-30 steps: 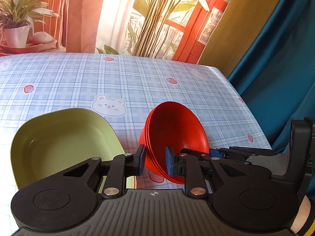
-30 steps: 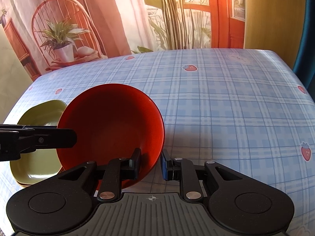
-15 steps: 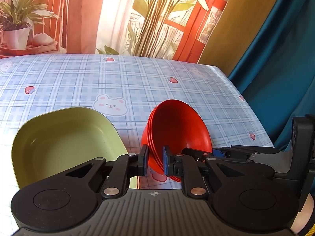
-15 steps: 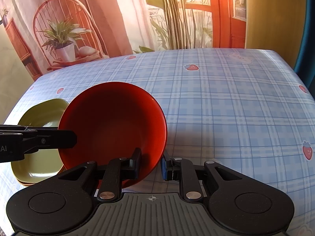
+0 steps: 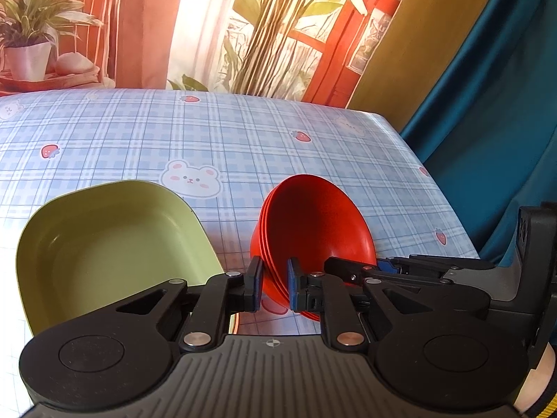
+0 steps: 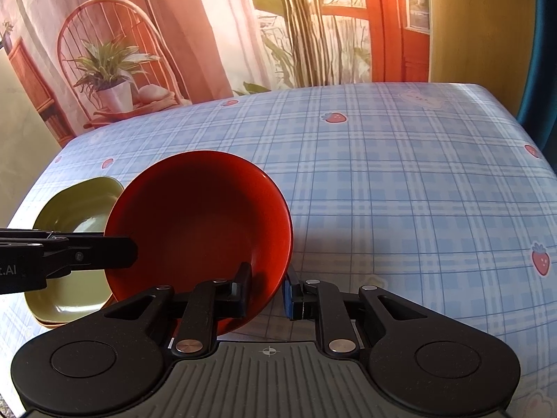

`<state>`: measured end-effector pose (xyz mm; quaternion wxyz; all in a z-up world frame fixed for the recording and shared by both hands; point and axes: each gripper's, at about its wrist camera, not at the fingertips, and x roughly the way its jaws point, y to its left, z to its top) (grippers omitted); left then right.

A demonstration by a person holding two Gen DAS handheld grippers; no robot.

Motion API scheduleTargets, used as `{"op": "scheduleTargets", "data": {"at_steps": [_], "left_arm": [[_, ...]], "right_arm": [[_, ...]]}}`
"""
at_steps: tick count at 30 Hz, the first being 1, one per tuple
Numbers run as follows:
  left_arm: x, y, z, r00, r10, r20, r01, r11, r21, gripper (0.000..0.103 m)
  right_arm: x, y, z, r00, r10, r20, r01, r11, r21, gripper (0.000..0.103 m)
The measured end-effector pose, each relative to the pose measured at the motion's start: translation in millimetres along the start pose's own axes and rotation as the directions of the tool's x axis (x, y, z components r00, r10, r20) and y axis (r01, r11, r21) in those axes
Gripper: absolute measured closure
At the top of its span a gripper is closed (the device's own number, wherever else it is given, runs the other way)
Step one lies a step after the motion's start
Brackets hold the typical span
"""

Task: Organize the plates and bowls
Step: 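Carry the red bowl stack with the left gripper over the green plates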

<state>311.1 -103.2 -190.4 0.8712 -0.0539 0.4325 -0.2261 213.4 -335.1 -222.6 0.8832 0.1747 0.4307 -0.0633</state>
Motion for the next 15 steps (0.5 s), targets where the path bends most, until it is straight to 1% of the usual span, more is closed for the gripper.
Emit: {"op": "scheduleTargets", "data": {"at_steps": [7, 15], "left_arm": [[-12, -2, -1, 1.0, -0.01, 0.018, 0.01, 1.0, 0.002, 0.087], [-32, 2, -1, 0.999, -0.007, 0.054, 0.007, 1.0, -0.003, 0.087]], "right_arm": [[-12, 1, 2, 1.0, -0.009, 0.015, 0.01, 1.0, -0.003, 0.087], [-28, 16, 9, 0.999, -0.009, 0.039, 0.01, 1.0, -0.024, 0.087]]}}
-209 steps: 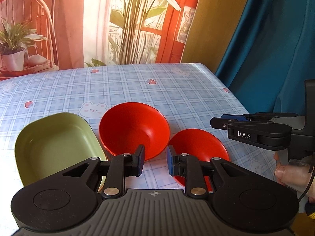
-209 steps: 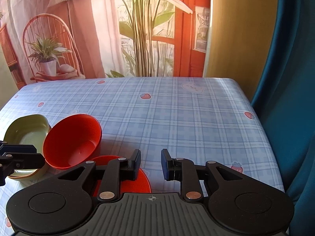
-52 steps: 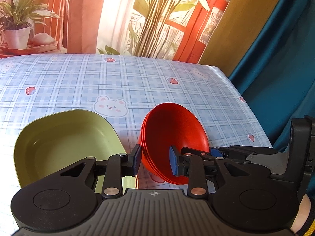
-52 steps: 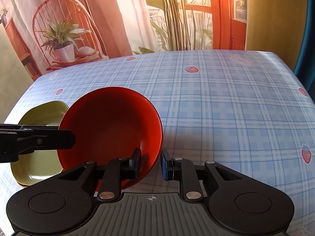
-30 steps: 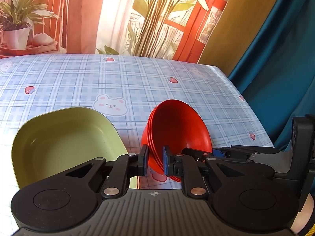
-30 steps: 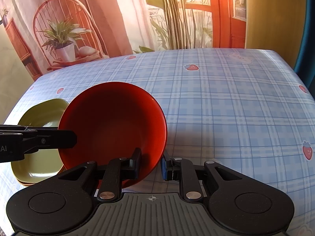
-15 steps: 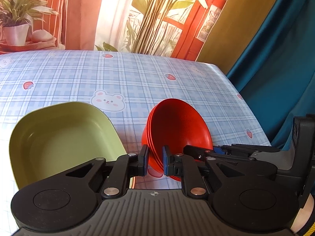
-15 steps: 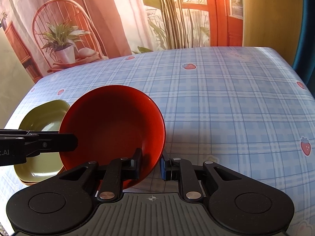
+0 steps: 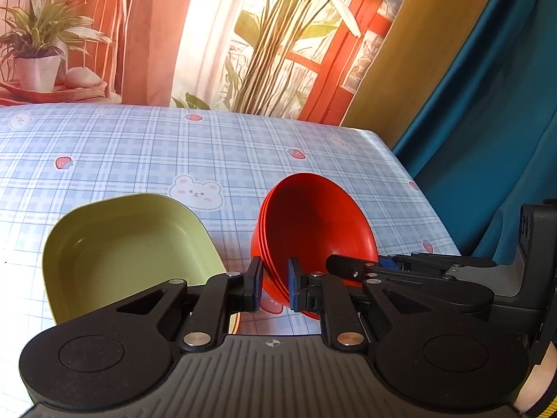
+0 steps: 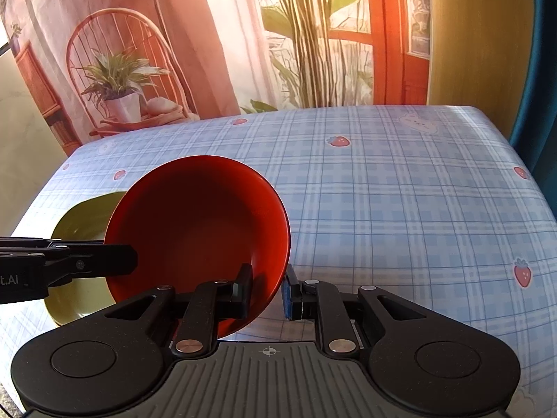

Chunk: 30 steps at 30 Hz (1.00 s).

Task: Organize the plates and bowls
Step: 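Carry the red bowl stack with the left gripper over the green plates, then lower the red bowls onto the green plate stack and open the left gripper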

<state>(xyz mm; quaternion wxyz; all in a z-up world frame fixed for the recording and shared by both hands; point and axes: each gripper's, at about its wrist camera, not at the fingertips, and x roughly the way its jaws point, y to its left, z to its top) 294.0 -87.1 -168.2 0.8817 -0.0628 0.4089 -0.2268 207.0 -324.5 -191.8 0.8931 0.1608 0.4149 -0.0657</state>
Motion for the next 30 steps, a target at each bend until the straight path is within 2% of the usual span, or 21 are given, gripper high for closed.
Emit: {"op": "scheduleTargets", "data": {"at_steps": [15, 30], "left_arm": [[-39, 19, -5, 0.998, 0.017, 0.052, -0.016, 1.0, -0.013, 0.087], [-63, 60, -13, 0.994, 0.081, 0.067, -0.075, 0.994, -0.079, 0.087]], "right_arm": [[-17, 44, 8, 0.999, 0.029, 0.025, -0.027, 0.998, -0.058, 0.087], [0, 104, 11, 0.996, 0.084, -0.002, -0.084, 0.988, -0.129, 0.087]]}}
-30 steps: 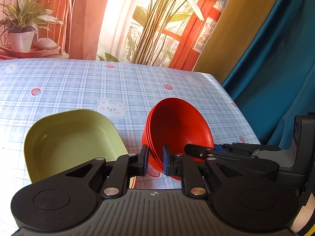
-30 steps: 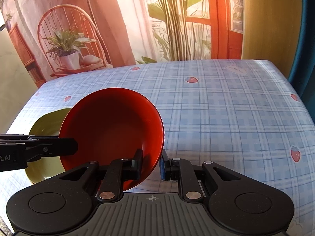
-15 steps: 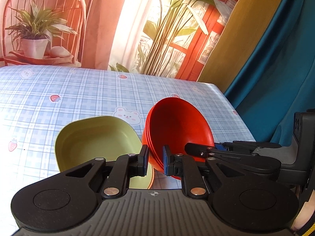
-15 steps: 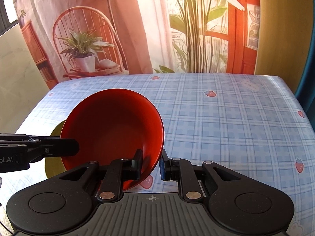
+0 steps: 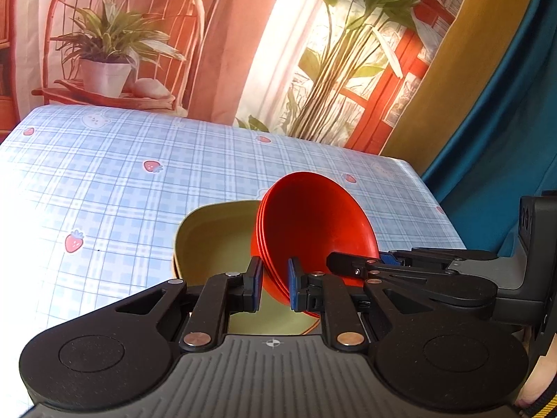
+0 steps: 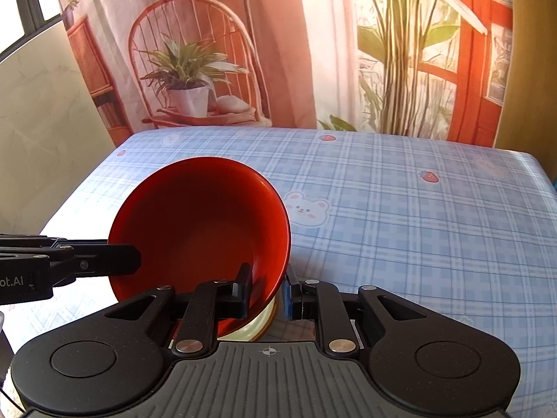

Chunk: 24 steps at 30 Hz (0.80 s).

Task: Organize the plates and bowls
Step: 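Lower the red bowls onto the green plate stack and open the left gripper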

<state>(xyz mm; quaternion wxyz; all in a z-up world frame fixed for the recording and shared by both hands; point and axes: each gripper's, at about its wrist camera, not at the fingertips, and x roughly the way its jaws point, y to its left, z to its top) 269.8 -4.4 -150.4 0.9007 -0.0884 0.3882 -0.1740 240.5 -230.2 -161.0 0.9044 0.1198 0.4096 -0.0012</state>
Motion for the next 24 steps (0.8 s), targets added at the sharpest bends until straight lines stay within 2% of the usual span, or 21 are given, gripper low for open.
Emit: {"op": "scheduleTargets", "data": {"at_steps": [10, 24], "left_arm": [[6, 23, -16, 0.999, 0.034, -0.028, -0.035, 0.998, -0.046, 0.087], [20, 30, -24, 0.998, 0.046, -0.051, -0.048, 0.998, -0.047, 0.087]], "right_arm": [[25, 24, -11, 0.999, 0.011, -0.046, -0.013, 1.0, -0.027, 0.087], [40, 25, -21, 0.997, -0.016, -0.076, 0.014, 0.999, -0.029, 0.087]]}}
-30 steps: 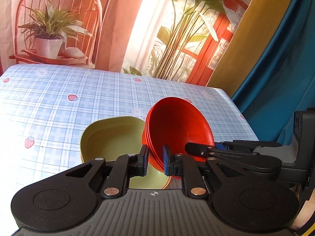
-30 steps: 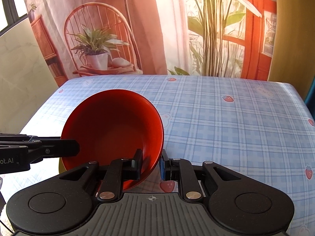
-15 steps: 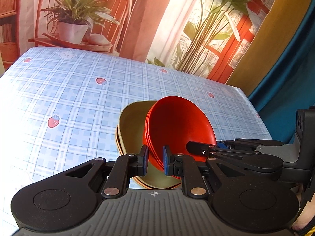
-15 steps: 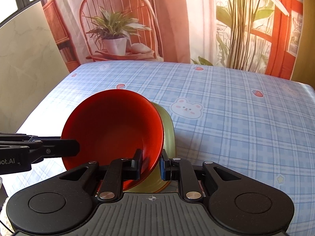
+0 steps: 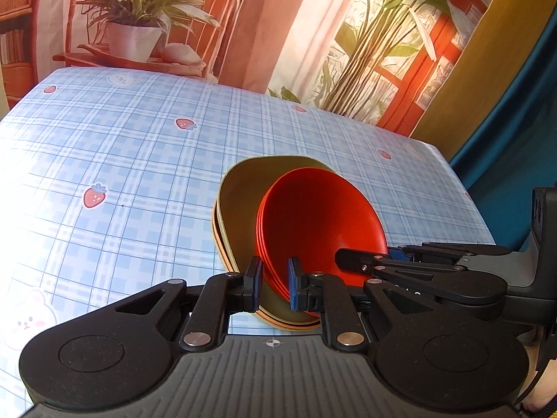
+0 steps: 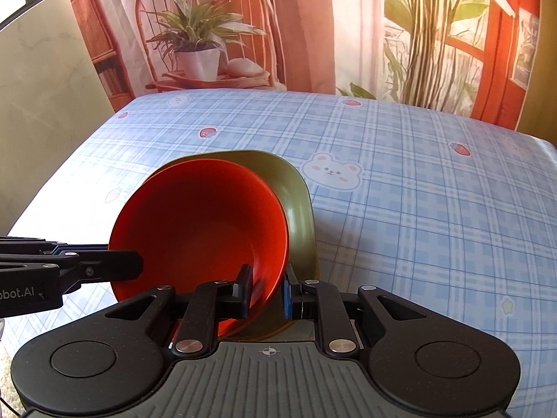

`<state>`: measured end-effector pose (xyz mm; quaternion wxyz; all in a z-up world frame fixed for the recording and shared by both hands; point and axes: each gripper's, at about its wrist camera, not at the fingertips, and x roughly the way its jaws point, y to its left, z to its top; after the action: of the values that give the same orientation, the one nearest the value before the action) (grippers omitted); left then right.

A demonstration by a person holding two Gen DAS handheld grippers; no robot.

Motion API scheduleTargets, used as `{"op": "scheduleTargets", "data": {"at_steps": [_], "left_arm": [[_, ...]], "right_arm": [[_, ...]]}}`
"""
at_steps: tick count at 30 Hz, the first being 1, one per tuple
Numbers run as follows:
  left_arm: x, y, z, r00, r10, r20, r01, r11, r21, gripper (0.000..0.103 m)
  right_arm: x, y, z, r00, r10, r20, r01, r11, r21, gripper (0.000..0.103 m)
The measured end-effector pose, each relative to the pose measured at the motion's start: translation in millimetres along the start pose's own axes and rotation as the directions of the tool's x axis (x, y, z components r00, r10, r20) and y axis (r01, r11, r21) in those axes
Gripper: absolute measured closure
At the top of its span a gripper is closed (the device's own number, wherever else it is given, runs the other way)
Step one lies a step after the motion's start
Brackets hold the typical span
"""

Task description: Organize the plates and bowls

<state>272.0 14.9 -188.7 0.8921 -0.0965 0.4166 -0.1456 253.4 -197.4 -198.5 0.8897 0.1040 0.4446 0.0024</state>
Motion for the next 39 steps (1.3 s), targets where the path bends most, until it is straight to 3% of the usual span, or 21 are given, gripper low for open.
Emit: {"op": "scheduleTargets", "data": {"at_steps": [9, 14, 17, 22, 25, 30, 36, 39], "left_arm": [[-5, -8, 2, 1.0, 0.023, 0.014, -0.024, 0.998, 0.05, 0.082], [-20, -14, 6, 0.997, 0.029, 0.068, -0.034, 0.996, 0.081, 0.05], [-30, -21, 8, 0.995, 0.04, 0.095, -0.051, 0.993, 0.108, 0.042], [-51, -32, 9, 0.986, 0.078, 0.151, -0.102, 0.982, 0.16, 0.013], [-66, -37, 9, 0.978, 0.095, 0.186, -0.13, 0.975, 0.182, 0.007], [-94, -46, 8, 0.962, 0.115, 0.247, -0.165, 0.967, 0.194, 0.001], [-128, -56, 2, 0.935, 0.136, 0.329, -0.21, 0.957, 0.201, 0.0], [-145, -65, -2, 0.91, 0.165, 0.381, -0.255, 0.946, 0.199, 0.0]], "right_arm": [[-5, 0, 2, 1.0, -0.004, 0.01, 0.005, 1.0, -0.008, 0.079], [-16, -1, 4, 0.999, -0.008, 0.038, 0.008, 1.0, -0.003, 0.061], [-26, -2, 4, 0.998, -0.017, 0.056, 0.017, 1.0, 0.007, 0.051], [-46, -2, 3, 0.995, -0.03, 0.096, 0.029, 0.999, 0.016, 0.03], [-62, -2, 3, 0.991, -0.04, 0.129, 0.037, 0.999, 0.025, 0.016], [-91, 1, 1, 0.982, -0.057, 0.182, 0.052, 0.998, 0.033, 0.001], [-127, 4, -3, 0.969, -0.071, 0.235, 0.06, 0.997, 0.052, 0.0], [-145, 6, -7, 0.961, -0.083, 0.263, 0.069, 0.996, 0.062, 0.0]]}}
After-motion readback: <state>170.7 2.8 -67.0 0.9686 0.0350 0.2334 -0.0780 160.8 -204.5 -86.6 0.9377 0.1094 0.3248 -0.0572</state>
